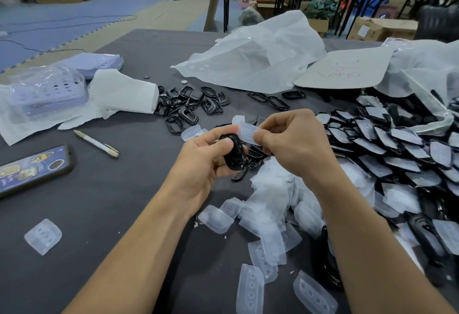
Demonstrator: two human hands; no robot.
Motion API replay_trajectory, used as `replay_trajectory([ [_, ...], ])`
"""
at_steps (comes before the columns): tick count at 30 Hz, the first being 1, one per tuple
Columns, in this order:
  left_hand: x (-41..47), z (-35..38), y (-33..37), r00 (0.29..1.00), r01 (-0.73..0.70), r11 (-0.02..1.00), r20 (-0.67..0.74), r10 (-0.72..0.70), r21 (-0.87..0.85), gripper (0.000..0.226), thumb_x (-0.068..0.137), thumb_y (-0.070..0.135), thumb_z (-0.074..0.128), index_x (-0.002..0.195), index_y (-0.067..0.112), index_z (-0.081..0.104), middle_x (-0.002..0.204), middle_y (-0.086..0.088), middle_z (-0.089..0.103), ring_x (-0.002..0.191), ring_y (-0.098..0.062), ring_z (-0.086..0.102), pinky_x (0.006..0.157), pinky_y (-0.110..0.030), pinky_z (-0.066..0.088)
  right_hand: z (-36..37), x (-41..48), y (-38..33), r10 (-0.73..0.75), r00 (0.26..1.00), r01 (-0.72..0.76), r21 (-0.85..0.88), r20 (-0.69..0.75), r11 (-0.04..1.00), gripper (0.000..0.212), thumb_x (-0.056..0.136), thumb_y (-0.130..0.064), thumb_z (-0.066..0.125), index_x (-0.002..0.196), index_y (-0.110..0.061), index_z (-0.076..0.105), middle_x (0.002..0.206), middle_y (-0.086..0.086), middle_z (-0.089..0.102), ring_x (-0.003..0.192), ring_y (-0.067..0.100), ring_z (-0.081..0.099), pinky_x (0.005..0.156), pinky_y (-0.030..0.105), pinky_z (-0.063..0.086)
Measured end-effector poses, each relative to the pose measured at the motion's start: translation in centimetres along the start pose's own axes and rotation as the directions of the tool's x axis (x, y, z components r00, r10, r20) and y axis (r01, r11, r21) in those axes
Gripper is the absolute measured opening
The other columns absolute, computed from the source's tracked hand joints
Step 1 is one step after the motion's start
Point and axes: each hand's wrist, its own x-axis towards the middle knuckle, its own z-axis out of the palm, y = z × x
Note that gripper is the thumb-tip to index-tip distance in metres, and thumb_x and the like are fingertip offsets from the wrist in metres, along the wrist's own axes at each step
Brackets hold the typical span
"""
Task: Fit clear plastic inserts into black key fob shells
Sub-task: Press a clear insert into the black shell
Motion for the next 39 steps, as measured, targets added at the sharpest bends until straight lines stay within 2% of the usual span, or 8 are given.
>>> replay_trajectory([
  [6, 0.1, 0.0, 0.3, 0.999, -0.002, 1.0, 0.048, 0.003, -0.028, 0.027, 0.101, 0.001, 0.053, 0.111, 0.014, 0.075, 0.089, -0.01, 0.079, 0.074, -0.016, 0.076, 0.061, -0.026, 0.061, 0.4, -0.1, 0.0, -0.053, 0.997, 0.054, -0.021, 0.056, 0.998, 0.015, 0.082, -0.02, 0.08, 0.067, -0.023, 0.077, 0.054, -0.004, 0.068, 0.045, 0.005, 0.053, 0.044, 0.018, 0.041],
  [11, 0.0, -0.1, 0.4, 0.998, -0.007, 1.0, 0.06, 0.005, 0.026, 0.024, 0.101, 0.0, 0.053, 0.1, 0.013, 0.073, 0.088, -0.009, 0.079, 0.073, -0.018, 0.076, 0.061, -0.027, 0.062, 0.1, 0.1, 0.2, -0.047, 0.99, 0.047, -0.001, 0.137, 0.999, 0.013, 0.08, -0.026, 0.083, 0.068, -0.024, 0.079, 0.056, -0.005, 0.067, 0.054, 0.008, 0.054, 0.059, 0.03, 0.048],
  [14, -0.1, -0.1, 0.5, 0.996, -0.021, 0.998, 0.088, 0.017, 0.054, 0.026, 0.101, -0.002, 0.052, 0.097, 0.013, 0.072, 0.085, -0.008, 0.078, 0.072, -0.017, 0.075, 0.061, -0.029, 0.062, -0.4, 0.2, 0.5, 0.041, 0.976, -0.076, 0.16, 0.216, 0.984, 0.036, 0.088, -0.048, 0.074, 0.071, -0.018, 0.082, 0.063, 0.002, 0.067, 0.059, 0.011, 0.054, 0.065, 0.032, 0.046],
  [16, -0.2, -0.2, 0.5, 0.992, -0.041, 0.996, 0.122, 0.031, 0.077, 0.03, 0.101, -0.001, 0.052, 0.093, 0.017, 0.075, 0.083, -0.008, 0.077, 0.071, -0.017, 0.074, 0.061, -0.029, 0.062, -0.6, 0.3, 0.9, 0.107, 0.95, -0.183, 0.247, 0.293, 0.952, 0.048, 0.099, -0.048, 0.06, 0.079, -0.01, 0.082, 0.074, 0.007, 0.075, 0.062, 0.012, 0.059, 0.071, 0.034, 0.048],
  [21, -0.4, -0.1, 0.7, 0.971, -0.069, 0.995, 0.236, 0.049, 0.078, 0.021, 0.088, 0.01, 0.061, 0.087, 0.022, 0.078, 0.081, -0.013, 0.075, 0.07, -0.025, 0.074, 0.063, -0.031, 0.06, -0.3, -0.1, 1.6, 0.052, 0.795, -0.331, 0.36, 0.604, 0.872, 0.026, 0.103, -0.022, 0.06, 0.094, -0.004, 0.077, 0.078, 0.008, 0.066, 0.064, 0.017, 0.054, 0.065, 0.027, 0.045],
  [26, -0.2, -0.2, 0.3, 0.994, -0.105, 0.989, 0.038, 0.101, 0.106, 0.027, 0.083, 0.013, 0.065, 0.096, 0.028, 0.084, 0.077, -0.004, 0.075, 0.067, -0.017, 0.07, 0.061, -0.025, 0.057, -0.2, 0.0, 1.5, 0.035, 0.871, -0.258, 0.396, 0.49, 0.881, 0.008, 0.092, -0.001, 0.068, 0.093, 0.002, 0.075, 0.074, 0.012, 0.06, 0.059, 0.015, 0.044, 0.054, 0.019, 0.04],
  [32, 0.3, -0.6, 0.2, 0.981, -0.06, 0.998, -0.185, 0.066, 0.035, 0.03, 0.098, 0.001, 0.059, 0.1, 0.022, 0.08, 0.081, -0.006, 0.078, 0.072, -0.013, 0.073, 0.059, -0.022, 0.056, -0.4, 0.2, 1.2, 0.085, 0.892, -0.288, 0.413, 0.443, 0.864, 0.03, 0.089, 0.007, 0.058, 0.094, -0.009, 0.082, 0.064, 0.003, 0.041, 0.054, 0.014, 0.031, 0.056, 0.028, 0.026],
  [39, 1.2, -0.4, -1.0, 0.902, -0.192, 0.94, -0.326, 0.283, 0.283, 0.041, 0.092, -0.002, 0.066, 0.087, 0.035, 0.083, 0.073, -0.015, 0.061, 0.069, -0.025, 0.059, 0.075, -0.044, 0.061, -0.3, 0.0, 0.6, 0.101, 0.905, -0.273, 0.383, 0.413, 0.883, 0.03, 0.092, 0.009, 0.055, 0.104, -0.006, 0.079, 0.062, 0.003, 0.059, 0.059, 0.015, 0.059, 0.06, 0.023, 0.047],
])
